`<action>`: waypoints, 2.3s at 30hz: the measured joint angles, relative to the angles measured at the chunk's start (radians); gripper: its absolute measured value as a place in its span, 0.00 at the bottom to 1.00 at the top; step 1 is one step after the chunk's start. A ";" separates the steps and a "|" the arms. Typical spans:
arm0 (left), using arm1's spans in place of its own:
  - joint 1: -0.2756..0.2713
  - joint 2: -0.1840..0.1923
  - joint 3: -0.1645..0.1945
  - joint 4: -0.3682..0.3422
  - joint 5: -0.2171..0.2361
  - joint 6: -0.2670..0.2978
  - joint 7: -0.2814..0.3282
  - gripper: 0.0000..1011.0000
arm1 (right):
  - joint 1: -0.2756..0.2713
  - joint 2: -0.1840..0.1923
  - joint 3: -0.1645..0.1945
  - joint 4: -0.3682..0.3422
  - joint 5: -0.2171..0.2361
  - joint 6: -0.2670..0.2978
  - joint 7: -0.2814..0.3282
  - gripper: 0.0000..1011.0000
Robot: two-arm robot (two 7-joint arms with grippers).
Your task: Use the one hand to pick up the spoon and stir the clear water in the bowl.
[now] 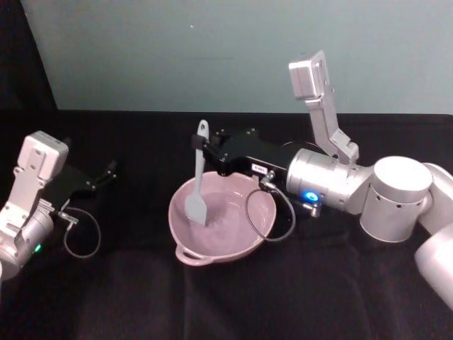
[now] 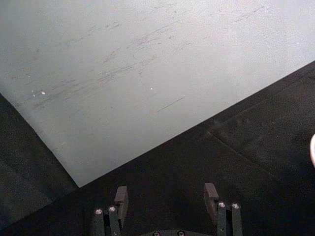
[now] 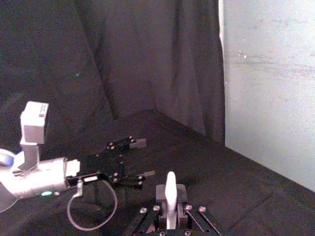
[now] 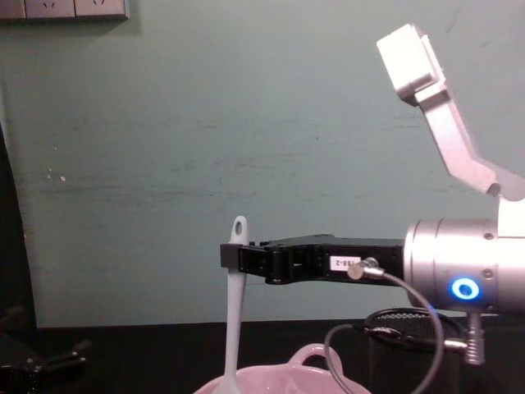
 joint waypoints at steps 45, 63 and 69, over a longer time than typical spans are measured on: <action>0.000 0.000 0.000 0.000 0.000 0.000 0.000 1.00 | -0.096 0.015 0.074 -0.112 -0.077 0.066 -0.035 0.12; 0.000 0.000 0.000 0.000 0.000 0.000 0.000 1.00 | -0.033 -0.061 0.036 0.012 -0.104 -0.064 -0.034 0.12; 0.000 0.000 0.000 0.000 0.000 0.000 0.000 1.00 | -0.035 -0.072 0.053 0.036 -0.147 -0.124 -0.060 0.12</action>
